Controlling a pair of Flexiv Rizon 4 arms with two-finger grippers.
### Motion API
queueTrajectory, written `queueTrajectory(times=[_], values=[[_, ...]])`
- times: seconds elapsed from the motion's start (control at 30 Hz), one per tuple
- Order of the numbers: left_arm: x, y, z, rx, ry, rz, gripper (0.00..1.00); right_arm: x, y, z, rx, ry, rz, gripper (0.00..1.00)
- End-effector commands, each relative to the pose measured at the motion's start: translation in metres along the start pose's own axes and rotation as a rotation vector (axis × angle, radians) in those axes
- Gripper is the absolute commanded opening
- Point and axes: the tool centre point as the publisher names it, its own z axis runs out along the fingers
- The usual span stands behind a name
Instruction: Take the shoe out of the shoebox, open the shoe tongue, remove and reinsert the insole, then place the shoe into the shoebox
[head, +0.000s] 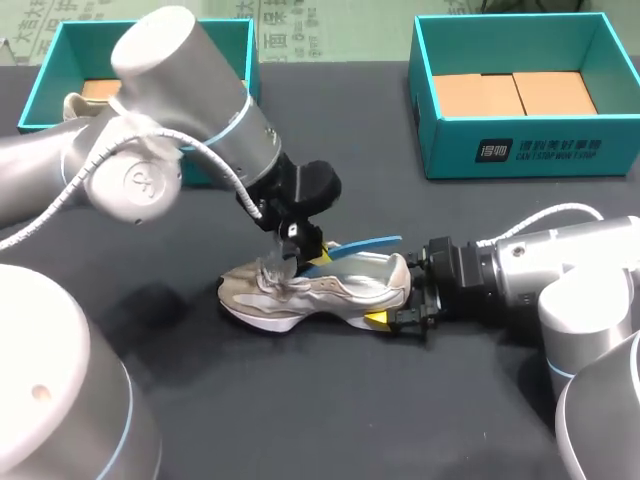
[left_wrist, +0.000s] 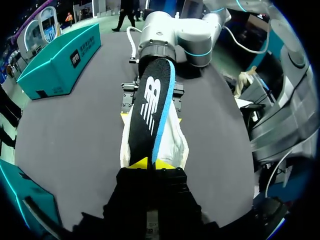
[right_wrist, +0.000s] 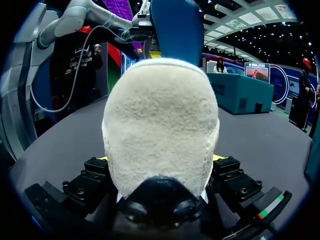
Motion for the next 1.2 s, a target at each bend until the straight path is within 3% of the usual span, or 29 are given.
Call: queueTrajectory(times=[0.03, 0.27, 0.3, 0.33, 0.37, 0.47, 0.8, 1.2], values=[[0.006, -0.024, 0.008, -0.04, -0.062, -0.01, 0.0, 0.001, -0.001, 0.003, 0.005, 0.0, 0.0, 0.0], [0.009, -0.036, 0.018, -0.076, -0.146, -0.053, 0.01, 0.001, -0.001, 0.003, 0.005, 0.0, 0.0, 0.0], [0.009, -0.036, 0.018, -0.076, -0.154, -0.06, 0.11, 0.001, -0.001, 0.003, 0.005, 0.0, 0.0, 0.0], [0.009, -0.036, 0.019, -0.078, -0.162, -0.065, 0.27, 0.001, -0.001, 0.003, 0.005, 0.0, 0.0, 0.0], [0.009, -0.036, 0.019, -0.079, -0.168, -0.07, 0.35, 0.001, -0.001, 0.003, 0.005, 0.0, 0.0, 0.0], [0.01, -0.034, 0.017, -0.074, -0.18, -0.078, 0.42, 0.001, -0.001, 0.003, 0.005, 0.0, 0.0, 0.0], [0.023, -0.035, 0.002, -0.013, -0.28, -0.051, 0.42, 0.001, -0.001, 0.003, 0.005, 0.0, 0.0, 0.0], [0.026, -0.049, 0.009, 0.068, -0.33, 0.016, 0.48, 0.001, -0.001, 0.003, 0.005, 0.0, 0.0, 0.0]])
